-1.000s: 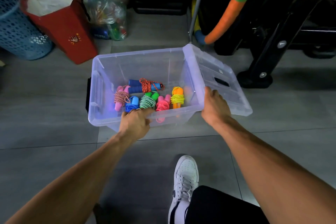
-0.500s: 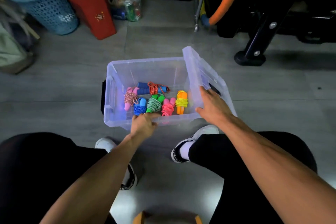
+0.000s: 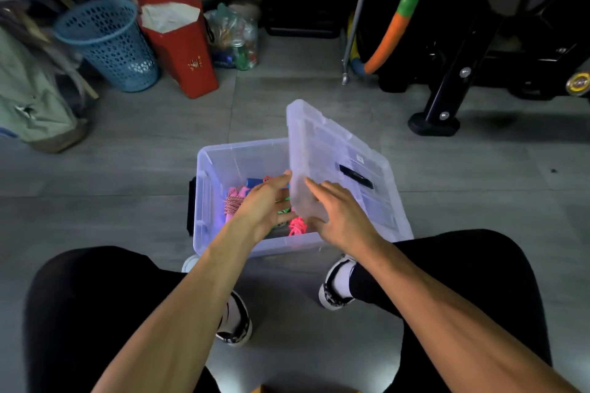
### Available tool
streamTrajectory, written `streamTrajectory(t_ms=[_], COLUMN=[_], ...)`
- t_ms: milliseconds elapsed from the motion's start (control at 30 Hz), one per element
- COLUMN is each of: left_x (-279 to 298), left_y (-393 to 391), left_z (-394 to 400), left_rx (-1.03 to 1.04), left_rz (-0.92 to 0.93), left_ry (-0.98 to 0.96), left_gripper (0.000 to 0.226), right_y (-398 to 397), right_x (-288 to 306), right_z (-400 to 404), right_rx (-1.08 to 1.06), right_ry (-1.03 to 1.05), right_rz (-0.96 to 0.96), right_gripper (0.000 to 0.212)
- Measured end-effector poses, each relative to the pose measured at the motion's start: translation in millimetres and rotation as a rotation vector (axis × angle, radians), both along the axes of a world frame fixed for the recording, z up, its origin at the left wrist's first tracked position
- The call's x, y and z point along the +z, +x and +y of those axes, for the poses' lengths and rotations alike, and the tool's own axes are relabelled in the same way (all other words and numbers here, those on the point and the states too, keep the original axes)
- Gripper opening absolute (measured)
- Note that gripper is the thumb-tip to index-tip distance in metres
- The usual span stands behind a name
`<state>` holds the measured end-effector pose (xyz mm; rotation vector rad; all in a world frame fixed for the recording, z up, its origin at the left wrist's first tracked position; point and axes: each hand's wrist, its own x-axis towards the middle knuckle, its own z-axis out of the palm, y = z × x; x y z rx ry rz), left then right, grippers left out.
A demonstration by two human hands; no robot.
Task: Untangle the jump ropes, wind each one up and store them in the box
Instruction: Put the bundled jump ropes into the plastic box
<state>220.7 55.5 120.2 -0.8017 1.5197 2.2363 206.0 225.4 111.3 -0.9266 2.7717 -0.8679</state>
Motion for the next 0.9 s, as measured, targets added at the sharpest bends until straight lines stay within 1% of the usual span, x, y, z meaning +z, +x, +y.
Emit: streamTrajectory(t_ms=[100,200,267,400,433,467,533,600,633,700,733,800,833,867,900], left_x=[-0.6,-0.9,-4.0,-6.0,-8.9,-12.0,-22.3,-36.5,-42.5,-53.5,-58.1,-65.4,-66.9,-67.2,-68.9], left_y=[1.6,4.5,9.5,28.6,33.9,40.0,52.1,63.5,68.2,76.6,78.8,81.8,82.6,83.4,84.1], left_z=[-1.3,-5.4,-17.2,-57.2,-68.2,-77.5,-91.3,-97.9,-98.9,-98.9,-98.3,-100.2,-101.4,-102.6,-104.0], left_rx=[0.03,0.135,0.223,0.348,0.383,0.402,0.415,0.446,0.474,0.532,0.557,0.586,0.586,0.551,0.469], left_rz=[0.006,-0.01,-0.011,0.004,-0.002,-0.021,-0.091,-0.143,-0.15,-0.152,-0.158,-0.178,-0.195,-0.218,-0.249], left_ry=[-0.04,-0.034,0.012,0.161,0.186,0.162,0.026,-0.121,-0.162,-0.231,-0.283,-0.425,-0.512,-0.615,-0.733], left_gripper=[0.034,0.023,0.018,0.02,0.019,0.02,0.023,0.023,0.023,0.032,0.037,0.04,0.038,0.037,0.037], right_y=[2.9,1.3,-1.3,-6.3,-6.9,-8.2,-7.6,-7.8,-6.4,-5.5,-5.1,-3.1,-1.7,-0.1,2.3], right_x=[-6.9,-14.8,-21.2,-29.6,-31.1,-33.1,-36.4,-40.4,-40.9,-45.9,-46.6,-49.3,-49.4,-52.8,-55.0], right_z=[-6.5,-0.9,10.1,26.4,27.6,27.6,23.9,14.9,9.5,-1.1,-5.4,-13.6,-17.3,-19.6,-20.6], right_rx=[0.05,0.004,-0.031,-0.101,-0.093,-0.083,-0.048,-0.015,0.016,0.133,0.158,0.126,0.133,0.149,0.181], right_ry=[-0.065,-0.013,0.112,0.431,0.509,0.565,0.63,0.684,0.699,0.705,0.691,0.611,0.595,0.576,0.569], right_rz=[-0.069,-0.154,-0.167,-0.154,-0.165,-0.184,-0.222,-0.173,-0.139,-0.143,-0.138,-0.119,-0.083,-0.089,-0.085], right_gripper=[0.075,0.065,0.059,0.044,0.044,0.046,0.051,0.051,0.048,0.04,0.039,0.039,0.044,0.051,0.056])
